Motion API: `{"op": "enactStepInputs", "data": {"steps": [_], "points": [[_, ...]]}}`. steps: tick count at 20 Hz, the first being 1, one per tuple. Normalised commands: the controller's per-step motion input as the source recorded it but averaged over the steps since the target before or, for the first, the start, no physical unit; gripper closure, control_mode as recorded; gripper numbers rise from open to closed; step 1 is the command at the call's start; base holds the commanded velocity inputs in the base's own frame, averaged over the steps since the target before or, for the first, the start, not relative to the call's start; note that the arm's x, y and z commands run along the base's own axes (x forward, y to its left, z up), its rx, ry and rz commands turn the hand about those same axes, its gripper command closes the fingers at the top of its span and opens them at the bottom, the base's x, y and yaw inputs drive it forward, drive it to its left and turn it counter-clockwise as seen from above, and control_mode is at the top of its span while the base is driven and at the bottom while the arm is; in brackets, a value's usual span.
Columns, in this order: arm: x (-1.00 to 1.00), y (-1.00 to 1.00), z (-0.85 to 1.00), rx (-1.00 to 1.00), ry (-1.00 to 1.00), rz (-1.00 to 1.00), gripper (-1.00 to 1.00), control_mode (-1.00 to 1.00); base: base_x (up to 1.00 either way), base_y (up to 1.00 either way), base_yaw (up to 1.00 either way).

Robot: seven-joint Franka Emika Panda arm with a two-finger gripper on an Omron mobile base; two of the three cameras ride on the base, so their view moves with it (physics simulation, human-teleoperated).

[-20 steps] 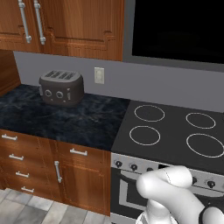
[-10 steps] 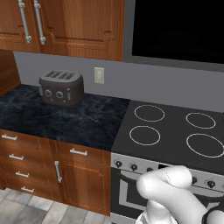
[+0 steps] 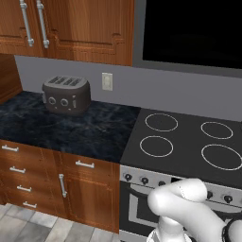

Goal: Place the bowl containing the mushroom and onion in the microwave. Close the microwave door and press the start button to microwave the meal.

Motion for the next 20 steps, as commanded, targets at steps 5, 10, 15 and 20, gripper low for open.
{"op": "enactStepInputs", "data": {"steps": [5, 10, 15, 20], "points": [[0.39, -0.20, 0.00, 0.06, -0.01, 0.00, 1.00, -1.00, 0.00, 0.00, 0.00], [0.40, -0.27, 0.00, 0.07, -0.01, 0.00, 1.00, -1.00, 0.00, 0.00, 0.00], [0.38, -0.34, 0.00, 0.06, 0.00, 0.01, 1.00, -1.00, 0.00, 0.00, 0.00], [0.27, -0.36, -0.01, 0.06, 0.00, 0.06, 1.00, -1.00, 0.00, 0.00, 0.00]]}}
